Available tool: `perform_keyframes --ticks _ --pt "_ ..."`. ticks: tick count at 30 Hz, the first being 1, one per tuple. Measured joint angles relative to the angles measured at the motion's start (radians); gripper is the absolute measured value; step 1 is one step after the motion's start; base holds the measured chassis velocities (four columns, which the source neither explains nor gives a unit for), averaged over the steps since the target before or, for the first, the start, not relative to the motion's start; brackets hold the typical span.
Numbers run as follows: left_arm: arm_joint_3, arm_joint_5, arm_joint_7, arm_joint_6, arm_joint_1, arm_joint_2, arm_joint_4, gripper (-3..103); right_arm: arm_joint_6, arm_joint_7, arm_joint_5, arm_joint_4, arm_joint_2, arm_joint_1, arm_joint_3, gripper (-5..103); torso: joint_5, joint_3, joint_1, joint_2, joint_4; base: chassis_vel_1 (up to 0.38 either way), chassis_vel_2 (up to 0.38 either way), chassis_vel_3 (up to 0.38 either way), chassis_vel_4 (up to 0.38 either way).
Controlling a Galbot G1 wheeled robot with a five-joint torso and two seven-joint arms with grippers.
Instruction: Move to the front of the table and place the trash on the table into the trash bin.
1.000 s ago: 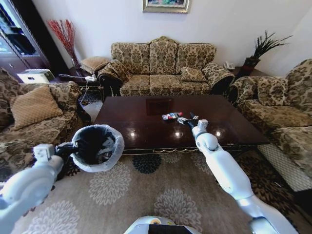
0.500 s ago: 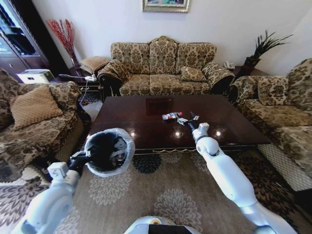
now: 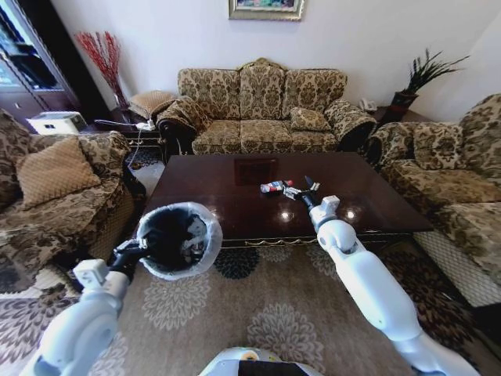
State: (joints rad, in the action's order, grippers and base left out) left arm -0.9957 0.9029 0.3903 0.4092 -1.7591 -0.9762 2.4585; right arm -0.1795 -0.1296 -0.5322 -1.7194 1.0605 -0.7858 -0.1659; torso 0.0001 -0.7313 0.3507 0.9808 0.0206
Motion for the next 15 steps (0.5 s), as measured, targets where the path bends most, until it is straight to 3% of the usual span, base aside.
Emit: perform_keyframes --ticks 2,5,7,10,15 --pt "-0.043 0.078 0.022 0.017 -0.004 0.026 0.024 0 -0.007 0.0 -0.023 0.013 0.008 -0.01 -0.006 100 -0.0002 0.0 0.0 0.0 0.0 0.0 0.0 0.0 0.0" --pt "-0.091 0.124 0.026 0.049 -0.014 0.056 0.042 0 -0.013 0.0 -0.047 0.061 0.025 0.008 -0.007 100 -0.0007 0.0 0.0 0.0 -0.0002 0.0 0.0 0.0 0.0" --pt "-0.119 0.111 0.015 0.086 -0.032 0.081 0.046 0 -0.027 0.0 -0.097 0.123 0.057 0.05 -0.009 100 0.0009 0.0 0.0 0.0 -0.0003 0.0 0.0 0.0 0.0" --pt "-0.117 0.108 0.011 0.097 -0.039 0.08 0.046 0 -0.025 0.0 -0.108 0.195 0.089 0.088 -0.013 100 -0.0009 0.0 0.0 0.0 0.0003 0.0 0.0 0.0 0.0" --pt "-0.109 0.09 0.001 0.091 -0.059 0.055 0.046 0 0.005 0.0 -0.116 0.313 0.177 0.132 -0.011 100 -0.0006 0.0 0.0 0.0 0.0003 0.0 0.0 0.0 0.0"
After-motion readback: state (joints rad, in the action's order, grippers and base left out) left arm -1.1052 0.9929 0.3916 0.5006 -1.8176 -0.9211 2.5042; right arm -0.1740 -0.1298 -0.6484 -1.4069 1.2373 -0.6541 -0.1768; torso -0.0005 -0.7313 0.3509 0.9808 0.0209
